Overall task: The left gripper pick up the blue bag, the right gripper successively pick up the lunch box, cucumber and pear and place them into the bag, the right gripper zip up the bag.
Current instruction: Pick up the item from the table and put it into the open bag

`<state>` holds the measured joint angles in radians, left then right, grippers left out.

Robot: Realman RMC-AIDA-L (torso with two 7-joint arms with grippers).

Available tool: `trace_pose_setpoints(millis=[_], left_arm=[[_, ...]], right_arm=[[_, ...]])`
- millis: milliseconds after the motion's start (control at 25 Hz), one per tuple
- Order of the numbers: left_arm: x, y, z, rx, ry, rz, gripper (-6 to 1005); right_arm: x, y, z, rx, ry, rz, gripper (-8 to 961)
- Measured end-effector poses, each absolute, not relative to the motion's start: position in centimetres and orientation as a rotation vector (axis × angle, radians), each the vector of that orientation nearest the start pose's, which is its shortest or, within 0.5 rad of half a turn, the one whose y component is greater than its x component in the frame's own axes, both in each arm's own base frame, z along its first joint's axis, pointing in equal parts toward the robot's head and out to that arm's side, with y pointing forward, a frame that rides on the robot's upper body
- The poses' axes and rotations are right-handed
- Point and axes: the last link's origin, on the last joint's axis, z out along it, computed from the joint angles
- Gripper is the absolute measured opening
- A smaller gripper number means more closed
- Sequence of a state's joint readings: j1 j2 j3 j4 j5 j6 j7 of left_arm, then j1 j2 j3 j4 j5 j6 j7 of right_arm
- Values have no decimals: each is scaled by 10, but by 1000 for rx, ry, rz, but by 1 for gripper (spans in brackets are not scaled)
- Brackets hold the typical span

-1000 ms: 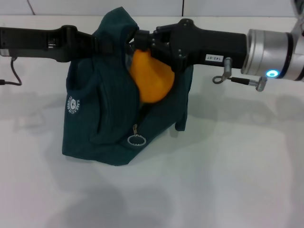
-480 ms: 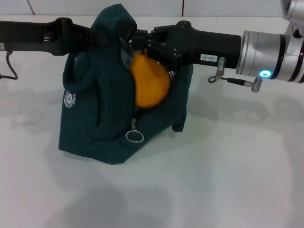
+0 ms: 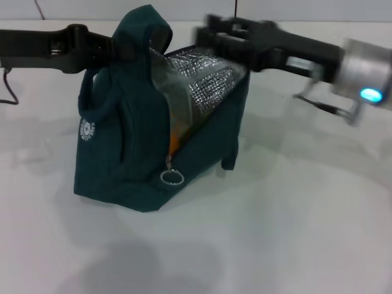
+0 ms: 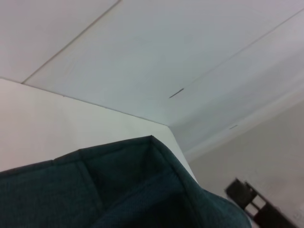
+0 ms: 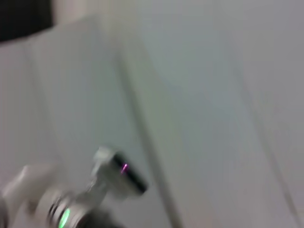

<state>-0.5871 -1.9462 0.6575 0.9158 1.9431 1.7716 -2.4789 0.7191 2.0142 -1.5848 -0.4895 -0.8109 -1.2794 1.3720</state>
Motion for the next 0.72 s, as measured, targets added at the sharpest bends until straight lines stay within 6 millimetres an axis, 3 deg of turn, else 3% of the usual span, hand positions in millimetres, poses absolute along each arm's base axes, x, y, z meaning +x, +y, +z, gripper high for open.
trace_pose_setpoints(millis=[240,320,360,560,720], left_arm=[[-222,355,99,-2482,-1674,-830,42],[-221,356,99,-2487,-1672,-829,42],[-220,356,98,-2491,-1672,-829,42],[-215,357,94,-2511,-1666,-824,42],[-214,357,93,-2519,-1658,-821,42]], right_arm=[[204,354,-23,-2355,1326,1408,508],[221,345,-25,-2277,1515,1407,723],[227,342,-28,-2244,1602,1403,722],[228,337,-47,-2203,1857,1364,717],[218,342,-54,-2240,1864,1336,713]])
